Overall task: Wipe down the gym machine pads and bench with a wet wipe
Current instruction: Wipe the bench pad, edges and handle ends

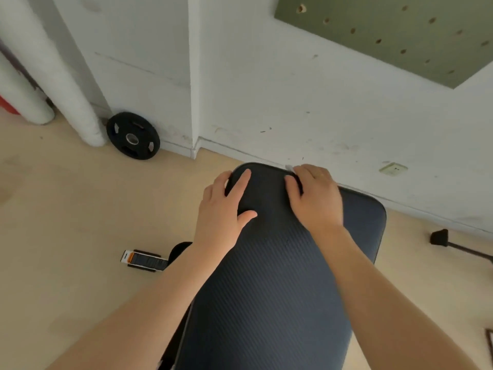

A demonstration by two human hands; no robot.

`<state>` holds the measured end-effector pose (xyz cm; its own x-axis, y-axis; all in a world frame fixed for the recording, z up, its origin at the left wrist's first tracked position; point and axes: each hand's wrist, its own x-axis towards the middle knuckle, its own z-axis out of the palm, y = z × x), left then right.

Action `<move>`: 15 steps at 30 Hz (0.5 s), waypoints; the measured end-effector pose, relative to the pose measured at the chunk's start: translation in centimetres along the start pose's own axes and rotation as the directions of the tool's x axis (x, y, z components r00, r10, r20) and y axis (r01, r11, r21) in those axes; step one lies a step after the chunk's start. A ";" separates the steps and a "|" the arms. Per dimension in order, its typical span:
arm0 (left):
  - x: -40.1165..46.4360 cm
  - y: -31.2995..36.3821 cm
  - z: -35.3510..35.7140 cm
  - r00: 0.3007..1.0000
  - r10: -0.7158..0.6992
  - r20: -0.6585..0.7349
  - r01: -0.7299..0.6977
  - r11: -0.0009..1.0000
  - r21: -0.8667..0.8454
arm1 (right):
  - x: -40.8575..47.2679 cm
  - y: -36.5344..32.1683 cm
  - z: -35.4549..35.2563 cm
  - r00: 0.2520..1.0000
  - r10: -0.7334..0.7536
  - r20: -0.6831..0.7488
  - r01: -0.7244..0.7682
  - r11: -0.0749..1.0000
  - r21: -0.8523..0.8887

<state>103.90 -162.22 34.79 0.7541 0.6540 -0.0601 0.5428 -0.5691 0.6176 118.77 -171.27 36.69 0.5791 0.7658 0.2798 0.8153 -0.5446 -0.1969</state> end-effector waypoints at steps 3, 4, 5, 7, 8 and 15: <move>0.1 0.2 -0.1 1.000 -0.029 -0.009 0.029 0.999 -0.026 | 0.9 -3.7 1.2 0.999 -0.016 0.049 0.010 0.994 0.112; 0.1 0.3 -0.1 0.999 -0.036 -0.012 0.035 0.999 -0.032 | 1.3 -4.4 1.4 0.998 -0.043 0.050 0.037 0.992 0.124; 0.1 0.4 -0.1 0.999 -0.040 -0.014 0.039 0.998 -0.041 | 1.5 -4.7 1.4 0.996 -0.066 0.055 0.059 0.991 0.122; 0.3 0.6 -0.2 0.999 -0.045 -0.018 0.044 0.998 -0.045 | 1.9 -3.8 1.2 0.993 -0.069 0.101 0.057 0.991 0.117; 0.4 0.6 -0.1 0.998 -0.053 -0.019 0.053 0.998 -0.036 | 1.8 -2.7 1.0 0.991 -0.045 0.127 0.032 0.994 0.105; 0.0 1.4 0.2 0.995 -0.097 -0.004 0.097 0.995 0.038 | -0.6 1.9 -0.7 0.976 0.209 0.061 -0.210 0.977 0.019</move>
<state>104.71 -163.08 35.49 0.6967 0.7078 -0.1168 0.6270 -0.5218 0.5784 119.96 -173.03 36.80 0.7355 0.6546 0.1748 0.6752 -0.6868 -0.2692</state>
